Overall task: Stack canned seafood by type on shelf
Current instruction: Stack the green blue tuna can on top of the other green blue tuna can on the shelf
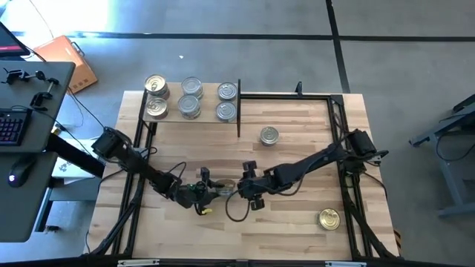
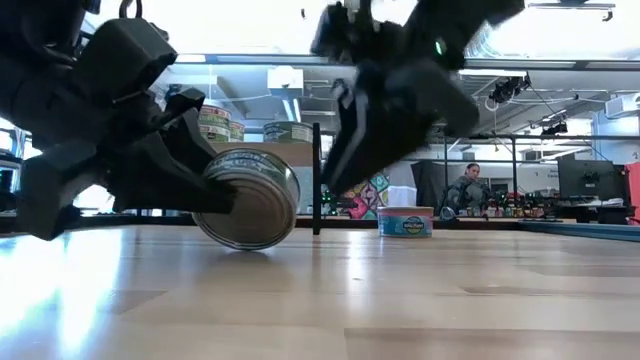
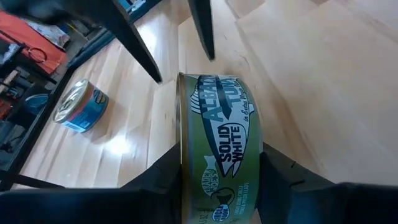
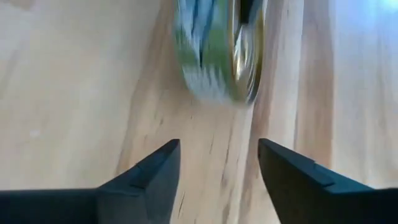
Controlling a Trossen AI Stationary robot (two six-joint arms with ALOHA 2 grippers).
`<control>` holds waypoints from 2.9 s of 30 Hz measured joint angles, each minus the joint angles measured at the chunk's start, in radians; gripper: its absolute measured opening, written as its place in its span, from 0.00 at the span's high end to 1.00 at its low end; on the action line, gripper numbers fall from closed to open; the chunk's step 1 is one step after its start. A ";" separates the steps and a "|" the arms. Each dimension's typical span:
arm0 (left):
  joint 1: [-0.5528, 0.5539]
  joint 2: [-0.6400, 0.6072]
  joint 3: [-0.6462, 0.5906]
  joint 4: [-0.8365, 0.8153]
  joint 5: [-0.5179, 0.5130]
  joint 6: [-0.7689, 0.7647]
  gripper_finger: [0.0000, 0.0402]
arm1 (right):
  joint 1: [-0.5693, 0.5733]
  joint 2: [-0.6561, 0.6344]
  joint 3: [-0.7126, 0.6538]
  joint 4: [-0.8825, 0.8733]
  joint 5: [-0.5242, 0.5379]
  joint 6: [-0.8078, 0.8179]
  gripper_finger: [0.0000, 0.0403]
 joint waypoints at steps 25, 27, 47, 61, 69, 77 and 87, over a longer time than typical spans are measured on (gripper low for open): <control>0.036 -0.025 0.001 -0.020 0.013 -0.056 0.60 | 0.059 0.162 -0.178 0.739 0.256 -0.182 0.70; 0.037 -0.026 0.001 -0.006 0.010 -0.061 0.55 | 0.063 0.162 -0.150 0.674 0.285 -0.144 0.70; 0.088 -0.026 0.185 -0.327 0.025 -0.045 0.65 | 0.047 0.162 0.056 0.224 0.314 0.081 0.69; 0.035 -0.087 0.371 -0.708 -0.242 0.050 0.70 | 0.118 0.119 0.016 -0.156 0.428 0.536 0.47; 0.198 -0.307 0.491 -0.892 -0.278 0.245 0.70 | 0.191 0.119 -0.095 -0.091 0.639 0.785 0.47; 0.623 -0.380 0.622 -0.866 -0.012 0.603 0.70 | 0.190 0.120 -0.150 0.009 0.665 0.803 0.47; 1.020 -0.253 0.687 -0.839 0.301 0.681 0.70 | 0.189 0.120 -0.152 0.062 0.665 0.755 0.47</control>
